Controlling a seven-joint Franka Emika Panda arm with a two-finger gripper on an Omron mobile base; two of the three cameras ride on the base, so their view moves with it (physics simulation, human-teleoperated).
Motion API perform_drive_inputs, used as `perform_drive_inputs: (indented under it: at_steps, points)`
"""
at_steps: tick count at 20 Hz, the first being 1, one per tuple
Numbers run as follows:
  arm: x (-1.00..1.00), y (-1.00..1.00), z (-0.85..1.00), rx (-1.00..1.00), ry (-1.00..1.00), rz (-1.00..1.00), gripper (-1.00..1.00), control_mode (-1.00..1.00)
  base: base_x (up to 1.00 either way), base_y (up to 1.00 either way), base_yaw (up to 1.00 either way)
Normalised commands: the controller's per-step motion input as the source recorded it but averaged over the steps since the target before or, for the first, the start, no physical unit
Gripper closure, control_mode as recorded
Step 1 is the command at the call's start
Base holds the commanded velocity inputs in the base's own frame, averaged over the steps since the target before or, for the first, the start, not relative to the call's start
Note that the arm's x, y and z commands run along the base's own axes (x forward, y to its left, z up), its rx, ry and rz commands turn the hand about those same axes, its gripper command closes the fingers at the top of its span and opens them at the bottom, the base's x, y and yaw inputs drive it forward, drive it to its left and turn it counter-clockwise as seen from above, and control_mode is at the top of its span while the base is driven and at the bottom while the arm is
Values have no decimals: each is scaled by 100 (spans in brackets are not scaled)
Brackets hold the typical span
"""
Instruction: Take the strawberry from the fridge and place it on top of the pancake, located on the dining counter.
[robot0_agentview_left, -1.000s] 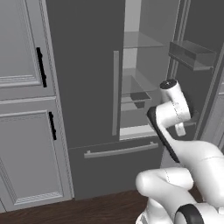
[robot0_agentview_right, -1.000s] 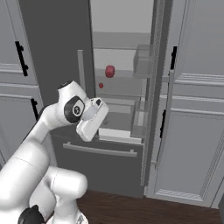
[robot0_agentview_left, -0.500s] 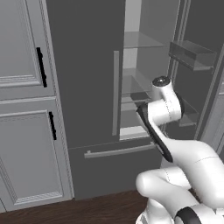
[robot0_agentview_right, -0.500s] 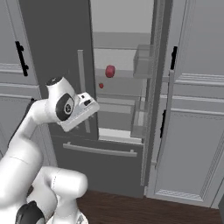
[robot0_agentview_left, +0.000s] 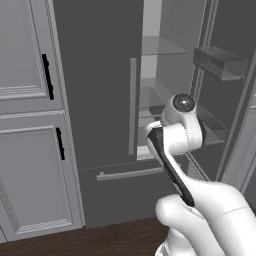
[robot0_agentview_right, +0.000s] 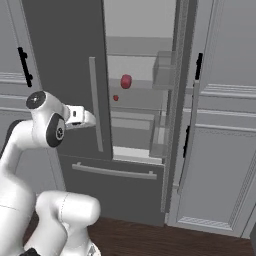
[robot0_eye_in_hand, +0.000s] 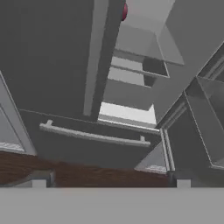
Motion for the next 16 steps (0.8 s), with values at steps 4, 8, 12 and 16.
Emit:
perform_drive_inputs:
  at_steps: [4,8,12,16]
  points:
    - [24,33,88,46,-30,-10,-100,-100,0,0,0]
    - [51,15,96,7,-5,-1,-100,-100,0,0,0]
    - [37,48,61,-11,0,-5,-100,-100,0,0,0]
    - [17,4,18,-5,0,-5,-100,-100,0,0,0]
